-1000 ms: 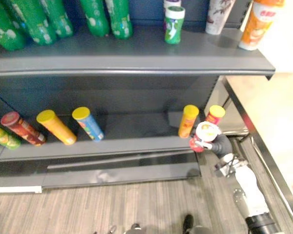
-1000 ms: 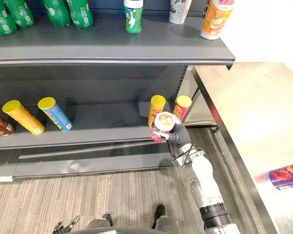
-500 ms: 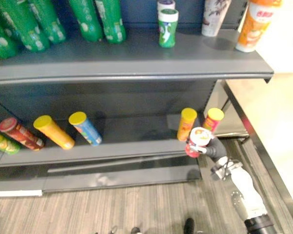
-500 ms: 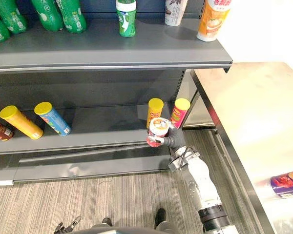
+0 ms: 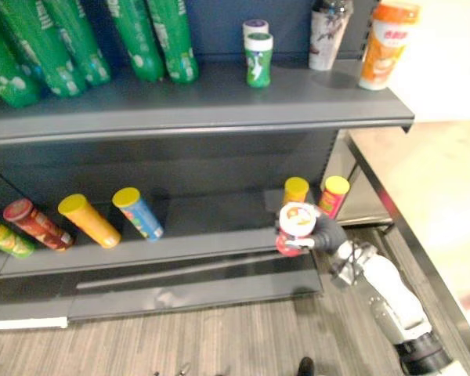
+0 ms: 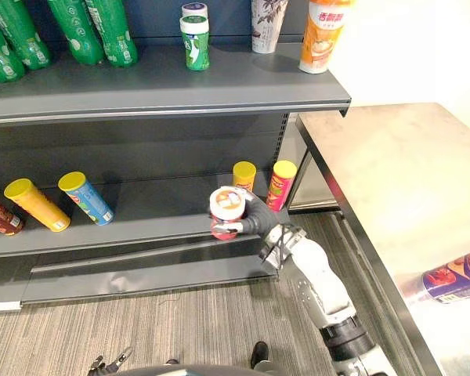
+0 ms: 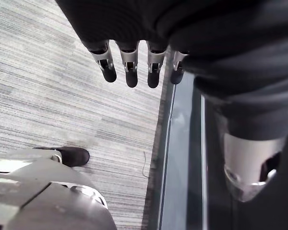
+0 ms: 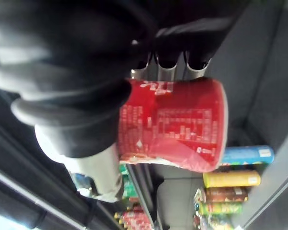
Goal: Put the gum and the chips on the shelf.
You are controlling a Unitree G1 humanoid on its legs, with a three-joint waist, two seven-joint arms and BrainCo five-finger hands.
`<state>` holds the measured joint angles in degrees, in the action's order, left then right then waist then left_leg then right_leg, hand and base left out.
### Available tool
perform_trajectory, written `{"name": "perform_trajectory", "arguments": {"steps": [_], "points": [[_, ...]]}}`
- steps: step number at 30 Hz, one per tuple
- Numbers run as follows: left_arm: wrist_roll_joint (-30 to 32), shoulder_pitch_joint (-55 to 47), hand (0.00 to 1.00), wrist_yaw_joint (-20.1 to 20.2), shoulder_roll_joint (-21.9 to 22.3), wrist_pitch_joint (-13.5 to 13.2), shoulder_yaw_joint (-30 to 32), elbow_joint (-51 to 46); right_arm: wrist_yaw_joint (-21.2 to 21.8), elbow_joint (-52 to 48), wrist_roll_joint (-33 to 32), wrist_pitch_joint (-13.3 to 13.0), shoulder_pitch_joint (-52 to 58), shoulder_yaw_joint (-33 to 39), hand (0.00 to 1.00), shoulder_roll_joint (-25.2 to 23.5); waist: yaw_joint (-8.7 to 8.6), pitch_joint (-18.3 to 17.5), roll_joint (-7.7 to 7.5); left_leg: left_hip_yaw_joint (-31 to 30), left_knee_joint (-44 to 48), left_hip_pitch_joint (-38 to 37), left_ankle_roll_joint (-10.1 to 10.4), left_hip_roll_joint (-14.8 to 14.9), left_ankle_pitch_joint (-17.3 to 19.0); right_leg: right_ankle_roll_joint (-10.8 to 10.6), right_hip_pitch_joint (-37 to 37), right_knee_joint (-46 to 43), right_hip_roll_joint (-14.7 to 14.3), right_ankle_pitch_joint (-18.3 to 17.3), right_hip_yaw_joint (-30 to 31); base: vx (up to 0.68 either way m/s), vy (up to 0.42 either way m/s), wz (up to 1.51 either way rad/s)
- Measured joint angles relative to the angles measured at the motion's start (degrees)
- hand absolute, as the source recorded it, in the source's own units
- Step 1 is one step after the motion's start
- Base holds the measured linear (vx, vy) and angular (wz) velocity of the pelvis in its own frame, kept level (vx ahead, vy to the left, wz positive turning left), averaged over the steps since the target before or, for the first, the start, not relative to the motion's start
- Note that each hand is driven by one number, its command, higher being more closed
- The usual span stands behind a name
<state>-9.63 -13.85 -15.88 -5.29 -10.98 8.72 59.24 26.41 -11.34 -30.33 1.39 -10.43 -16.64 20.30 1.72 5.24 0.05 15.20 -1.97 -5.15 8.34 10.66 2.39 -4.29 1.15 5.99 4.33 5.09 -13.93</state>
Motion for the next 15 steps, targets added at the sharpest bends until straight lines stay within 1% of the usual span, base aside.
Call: {"name": "perform_trajectory", "arguments": {"steps": [1, 2, 4, 7, 9, 13, 15], "points": [[0.1, 0.2, 0.00, -0.1, 0.0, 0.2, 0.0, 0.4, 0.1, -0.8, -0.3, 0.4, -0.8, -0.3, 1.00, 0.0, 0.01, -0.1, -0.12, 0.0, 0.0, 0.0, 0.0, 0.0, 0.0, 0.0, 0.0, 0.0, 0.0, 0.0, 0.0, 0.00, 0.000, 0.00], [0.9, 0.2, 0.00, -0.2, 0.0, 0.3, 0.0, 0.7, 0.0, -2.2, -1.8, 1.7, -2.2, -0.9, 1.00, 0.0, 0.06, -0.3, -0.47, -0.1, -0.1, 0.1, 0.0, 0.0, -0.1, 0.1, 0.0, 0.0, 0.0, 0.0, 0.0, 0.00, 0.000, 0.00], [1.1, 0.4, 0.00, -0.2, 0.0, 0.4, 0.1, 1.7, -1.0, -3.5, -3.6, 3.2, -5.0, -2.2, 1.00, 0.0, 0.15, -0.8, -1.19, -0.2, -0.3, 0.1, 0.0, 0.0, -0.2, 0.1, -0.1, 0.0, -0.1, 0.1, 0.0, 0.00, 0.000, 0.00], [1.2, 0.4, 0.00, -0.9, -0.3, 0.4, 0.2, 2.1, -3.0, -4.0, -5.6, 4.5, -8.4, -3.6, 1.00, -0.3, 0.17, -1.2, -1.91, -0.4, -1.0, 0.0, 0.0, -0.1, -0.6, 0.1, -0.2, 0.0, -0.1, 0.1, -0.2, 0.01, 0.003, 0.04], [1.2, 0.6, 0.00, -1.4, -0.4, 0.4, 0.3, 2.3, -5.2, -4.0, -6.0, 5.0, -11.1, -4.3, 1.00, -1.1, 0.30, -1.3, -2.10, -0.5, -1.0, 0.1, -0.1, -0.1, -0.7, 0.1, -0.1, 0.0, 0.0, 0.1, -0.5, 0.02, 0.009, 0.05], [1.4, 0.9, 0.00, -1.7, -0.3, 0.4, 0.7, 2.3, -9.4, -4.0, -5.9, 5.3, -15.7, -4.6, 1.00, -1.1, 0.47, -1.4, -2.12, -1.4, -1.0, 0.2, 0.0, -0.1, -0.8, 0.3, 0.0, 0.0, -0.1, 0.2, -1.3, 0.04, 0.006, 0.09], [1.4, 1.0, 0.00, -1.8, -0.1, 0.5, 0.7, 2.3, -12.7, -3.9, -5.7, 6.3, -19.3, -4.6, 1.00, -1.2, 0.68, -1.4, -2.12, -1.6, -1.0, 0.2, 0.0, 0.0, -0.9, 0.3, 0.0, 0.1, -0.2, 0.2, -1.4, 0.01, 0.002, 0.02]]}}
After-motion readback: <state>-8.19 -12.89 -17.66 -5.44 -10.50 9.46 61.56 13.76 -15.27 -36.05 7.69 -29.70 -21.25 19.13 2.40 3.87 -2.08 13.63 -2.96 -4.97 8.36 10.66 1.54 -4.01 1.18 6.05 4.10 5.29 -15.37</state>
